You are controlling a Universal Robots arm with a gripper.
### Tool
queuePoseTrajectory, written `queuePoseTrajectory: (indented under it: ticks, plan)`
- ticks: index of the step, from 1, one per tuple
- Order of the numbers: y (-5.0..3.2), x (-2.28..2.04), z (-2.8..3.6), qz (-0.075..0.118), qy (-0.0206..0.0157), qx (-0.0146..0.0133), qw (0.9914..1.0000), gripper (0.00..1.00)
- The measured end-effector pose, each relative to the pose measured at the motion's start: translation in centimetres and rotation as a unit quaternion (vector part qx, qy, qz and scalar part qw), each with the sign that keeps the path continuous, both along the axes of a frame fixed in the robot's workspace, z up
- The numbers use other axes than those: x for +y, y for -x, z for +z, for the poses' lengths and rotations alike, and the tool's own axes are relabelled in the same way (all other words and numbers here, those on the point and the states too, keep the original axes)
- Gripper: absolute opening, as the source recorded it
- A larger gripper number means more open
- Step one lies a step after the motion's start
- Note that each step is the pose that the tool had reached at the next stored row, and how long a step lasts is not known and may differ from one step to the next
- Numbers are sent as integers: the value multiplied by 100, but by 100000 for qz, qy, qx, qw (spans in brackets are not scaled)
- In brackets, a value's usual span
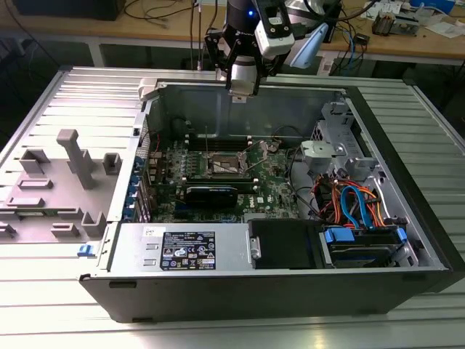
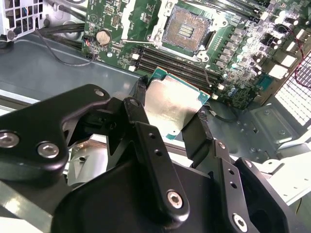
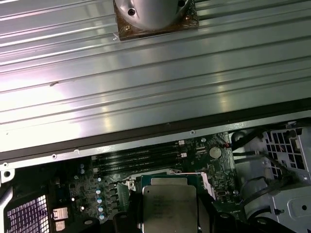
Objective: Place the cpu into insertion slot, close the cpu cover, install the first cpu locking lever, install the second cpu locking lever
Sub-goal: 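Place the cpu into insertion slot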
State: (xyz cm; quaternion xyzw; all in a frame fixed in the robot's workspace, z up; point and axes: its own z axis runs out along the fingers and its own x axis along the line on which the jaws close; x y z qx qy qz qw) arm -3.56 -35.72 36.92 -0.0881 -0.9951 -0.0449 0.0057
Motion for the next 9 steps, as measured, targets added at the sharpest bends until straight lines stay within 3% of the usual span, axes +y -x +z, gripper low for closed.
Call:
queuePoseTrajectory:
  ticks: [2, 5, 7, 9]
  plan:
    - [0, 0, 0, -122, -1, -3, 100000, 54]
    - [0, 0, -2, -2190, 17, 2, 99976, 54]
    - [0, 0, -8, -5061, 10, 0, 99872, 54]
    - [0, 0, -12, -8034, 20, -2, 99677, 54]
